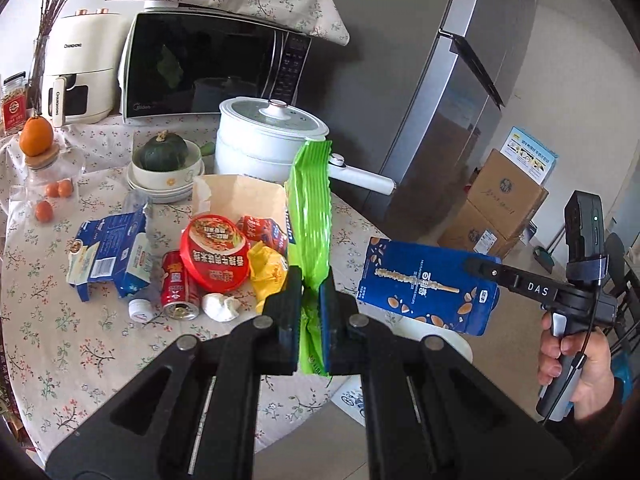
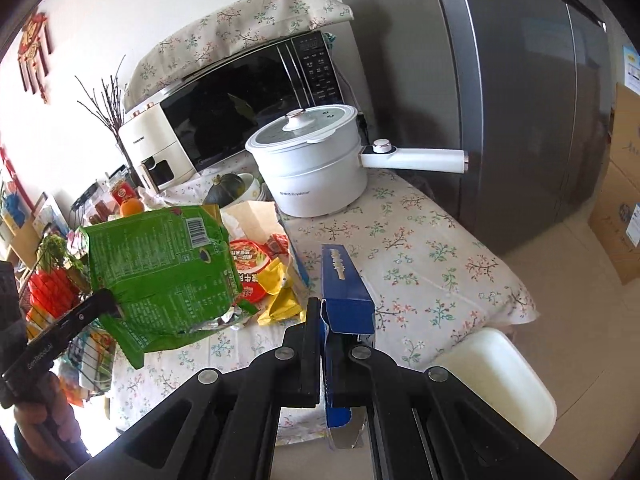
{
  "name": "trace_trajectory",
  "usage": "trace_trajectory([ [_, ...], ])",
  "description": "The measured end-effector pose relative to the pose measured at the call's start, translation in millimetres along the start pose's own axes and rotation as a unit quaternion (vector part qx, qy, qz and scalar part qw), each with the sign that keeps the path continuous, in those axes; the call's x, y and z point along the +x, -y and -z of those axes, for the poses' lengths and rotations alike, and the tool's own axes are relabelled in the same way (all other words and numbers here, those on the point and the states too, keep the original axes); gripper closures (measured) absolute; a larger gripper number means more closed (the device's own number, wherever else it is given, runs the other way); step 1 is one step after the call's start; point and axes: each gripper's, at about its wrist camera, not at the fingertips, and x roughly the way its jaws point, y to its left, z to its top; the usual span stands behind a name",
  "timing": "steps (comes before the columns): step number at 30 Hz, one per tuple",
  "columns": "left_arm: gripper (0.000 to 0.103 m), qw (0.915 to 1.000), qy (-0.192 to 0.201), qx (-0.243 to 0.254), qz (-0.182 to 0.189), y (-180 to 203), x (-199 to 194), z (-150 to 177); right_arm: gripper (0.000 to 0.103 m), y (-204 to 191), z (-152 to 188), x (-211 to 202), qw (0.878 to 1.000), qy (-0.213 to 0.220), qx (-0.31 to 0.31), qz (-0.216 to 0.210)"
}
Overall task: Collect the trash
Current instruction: 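Carry the green chip bag and blue nut box over the white bin, then open both grippers to drop the chip bag and nut box into the bin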
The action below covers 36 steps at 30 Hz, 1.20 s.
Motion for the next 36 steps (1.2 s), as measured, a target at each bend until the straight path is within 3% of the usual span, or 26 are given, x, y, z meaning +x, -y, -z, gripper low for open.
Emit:
trace_trajectory([
  [10,0.094,0.9953,-0.061,0.051,0.054,74,48,24,0.101,72,26,-24,0.997,-0.020,0.043,0.054],
  [21,0.094,0.9819,-0.135,0.095,0.093,141,103,62,0.101,147,59,-33,0.987,-0.064,0.100,0.108],
  [36,0.094,0.9660,-0.203,0.141,0.076,170,154,105,0.101,174,78,-14,0.978,-0.114,0.116,0.128],
])
